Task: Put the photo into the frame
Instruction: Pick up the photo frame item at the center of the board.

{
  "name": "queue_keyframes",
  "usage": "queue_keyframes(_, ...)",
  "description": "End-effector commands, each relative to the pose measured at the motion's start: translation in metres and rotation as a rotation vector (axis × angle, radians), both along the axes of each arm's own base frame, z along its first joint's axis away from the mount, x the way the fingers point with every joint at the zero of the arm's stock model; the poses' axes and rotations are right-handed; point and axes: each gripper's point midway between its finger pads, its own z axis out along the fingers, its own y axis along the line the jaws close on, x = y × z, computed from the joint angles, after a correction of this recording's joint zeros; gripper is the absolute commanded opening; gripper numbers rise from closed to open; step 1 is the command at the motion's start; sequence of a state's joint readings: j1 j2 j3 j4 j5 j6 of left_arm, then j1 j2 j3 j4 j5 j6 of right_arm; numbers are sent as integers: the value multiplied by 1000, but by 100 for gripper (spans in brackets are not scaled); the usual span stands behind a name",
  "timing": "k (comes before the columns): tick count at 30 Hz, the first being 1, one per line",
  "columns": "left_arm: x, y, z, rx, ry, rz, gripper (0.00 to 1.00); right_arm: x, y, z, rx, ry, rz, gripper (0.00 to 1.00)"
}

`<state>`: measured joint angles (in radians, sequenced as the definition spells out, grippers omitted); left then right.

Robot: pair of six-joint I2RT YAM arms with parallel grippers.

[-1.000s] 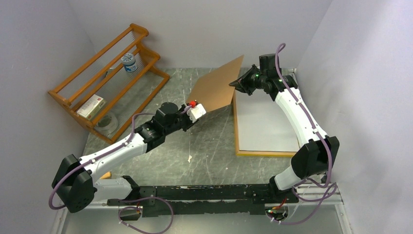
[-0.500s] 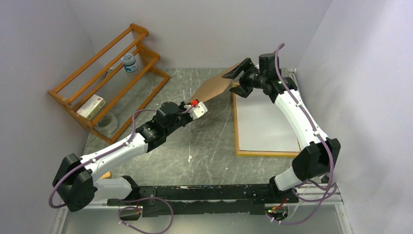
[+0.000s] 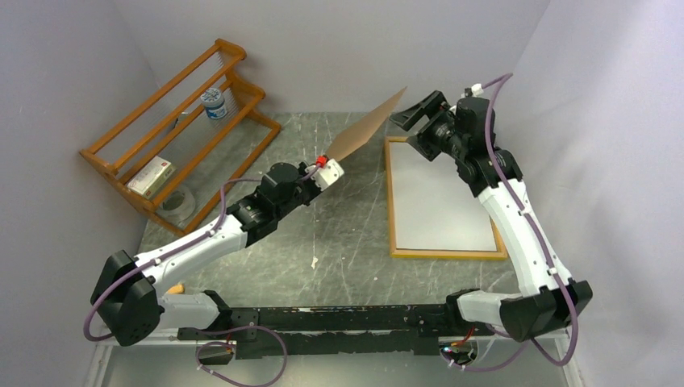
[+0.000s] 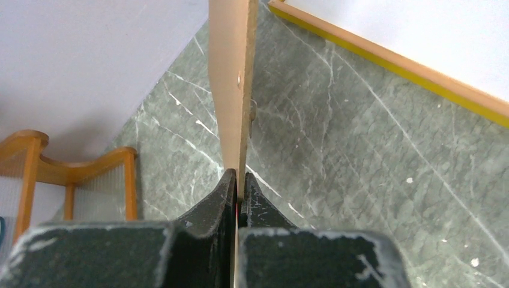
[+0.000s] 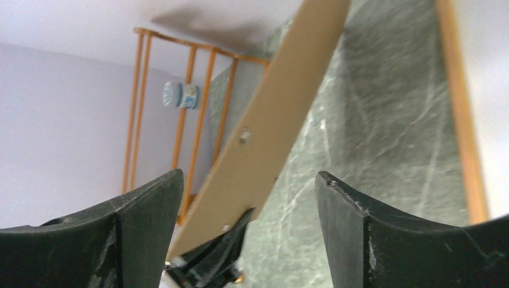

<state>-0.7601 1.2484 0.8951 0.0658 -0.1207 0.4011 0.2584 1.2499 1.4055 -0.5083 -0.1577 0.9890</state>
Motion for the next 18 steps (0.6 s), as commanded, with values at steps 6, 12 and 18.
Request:
queue_keyframes(6, 12, 18, 17, -199, 287, 116, 3, -6, -48, -96, -298, 153, -126, 73)
queue_keyframes(12, 29, 37, 45, -312, 377, 183, 3, -4, -33, -165, -372, 312, 21, 67)
queue_keyframes(18, 52, 66, 63, -337, 417, 329, 3, -1, -19, -233, -441, 476, 151, 56)
